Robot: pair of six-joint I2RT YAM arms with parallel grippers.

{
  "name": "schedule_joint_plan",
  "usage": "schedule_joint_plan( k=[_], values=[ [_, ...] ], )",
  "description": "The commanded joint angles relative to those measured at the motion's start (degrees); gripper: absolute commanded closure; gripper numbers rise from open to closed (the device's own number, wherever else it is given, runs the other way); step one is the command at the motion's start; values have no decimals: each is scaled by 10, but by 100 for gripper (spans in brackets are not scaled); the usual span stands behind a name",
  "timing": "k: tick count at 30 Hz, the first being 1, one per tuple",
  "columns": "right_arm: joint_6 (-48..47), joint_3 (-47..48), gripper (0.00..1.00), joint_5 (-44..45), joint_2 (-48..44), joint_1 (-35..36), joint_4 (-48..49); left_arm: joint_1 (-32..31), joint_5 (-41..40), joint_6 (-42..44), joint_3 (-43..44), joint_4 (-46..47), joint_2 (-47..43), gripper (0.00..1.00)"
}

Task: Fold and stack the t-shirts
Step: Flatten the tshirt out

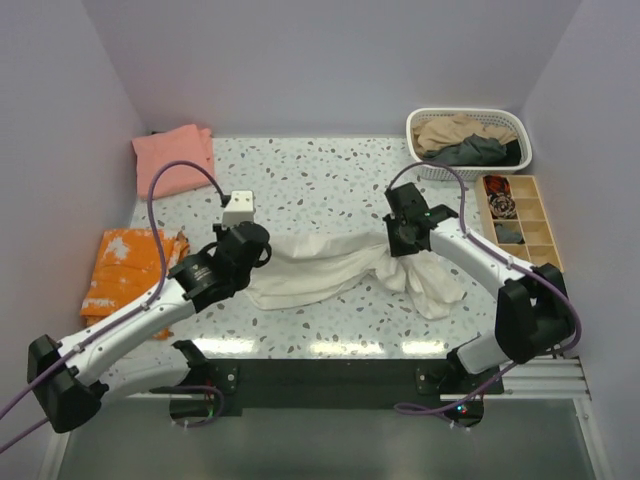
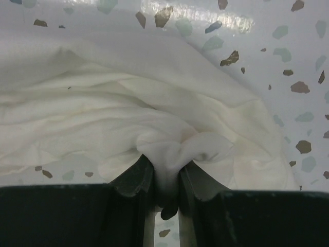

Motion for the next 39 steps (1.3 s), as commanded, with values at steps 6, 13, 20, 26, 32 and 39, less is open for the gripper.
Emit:
schedule_joint_plan(
  k=[6, 13, 20, 26, 32, 39],
  values=[
    [-18, 66, 57, 103, 39, 0, 103, 120, 36, 39, -5, 188, 130, 0],
    [-16, 67, 35, 207, -9, 0, 110, 133, 62, 55, 18, 209, 153, 0],
    [-4, 20, 33, 163, -99, 0, 91, 131, 266, -4, -98, 179, 88, 0],
    [20, -27, 29, 157, -154, 1, 82, 79, 297, -40, -158, 164, 85, 0],
    [42, -44, 29, 156, -160, 0, 61, 23, 288, -66, -172, 161, 122, 11],
    [53, -70, 29, 162, -184, 0, 50, 20, 272, -80, -207, 178, 128, 23]
  ],
)
